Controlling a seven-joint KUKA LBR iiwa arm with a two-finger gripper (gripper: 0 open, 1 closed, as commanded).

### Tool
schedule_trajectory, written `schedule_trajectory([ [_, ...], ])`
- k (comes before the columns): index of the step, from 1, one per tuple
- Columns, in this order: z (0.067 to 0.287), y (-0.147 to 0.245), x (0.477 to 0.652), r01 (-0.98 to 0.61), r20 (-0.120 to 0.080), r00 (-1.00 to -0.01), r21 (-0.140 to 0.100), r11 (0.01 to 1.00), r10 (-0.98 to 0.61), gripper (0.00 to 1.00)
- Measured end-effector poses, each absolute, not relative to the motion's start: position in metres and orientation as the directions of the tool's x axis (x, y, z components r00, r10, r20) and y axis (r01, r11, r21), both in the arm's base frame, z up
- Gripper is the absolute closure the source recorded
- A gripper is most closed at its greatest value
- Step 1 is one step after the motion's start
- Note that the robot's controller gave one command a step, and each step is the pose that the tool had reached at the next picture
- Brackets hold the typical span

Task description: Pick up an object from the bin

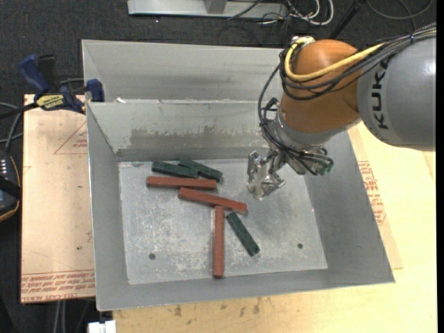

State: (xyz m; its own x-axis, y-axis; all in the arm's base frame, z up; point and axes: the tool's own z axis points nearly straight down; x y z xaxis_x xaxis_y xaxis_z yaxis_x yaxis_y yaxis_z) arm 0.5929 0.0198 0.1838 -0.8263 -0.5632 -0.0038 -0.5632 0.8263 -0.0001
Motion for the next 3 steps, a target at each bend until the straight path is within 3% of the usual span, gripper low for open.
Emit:
schedule_trajectory([
  [1, 0.184, 0.020, 0.593, -0.562, -0.004, -0.827, 0.000, 0.827, -0.562, 0.00],
  [2, 0.184, 0.020, 0.593, -0.562, -0.003, -0.827, 0.000, 0.827, -0.562, 0.00],
  [3, 0.144, 0.022, 0.586, -0.521, -0.009, -0.853, -0.003, 0.854, -0.521, 0.00],
])
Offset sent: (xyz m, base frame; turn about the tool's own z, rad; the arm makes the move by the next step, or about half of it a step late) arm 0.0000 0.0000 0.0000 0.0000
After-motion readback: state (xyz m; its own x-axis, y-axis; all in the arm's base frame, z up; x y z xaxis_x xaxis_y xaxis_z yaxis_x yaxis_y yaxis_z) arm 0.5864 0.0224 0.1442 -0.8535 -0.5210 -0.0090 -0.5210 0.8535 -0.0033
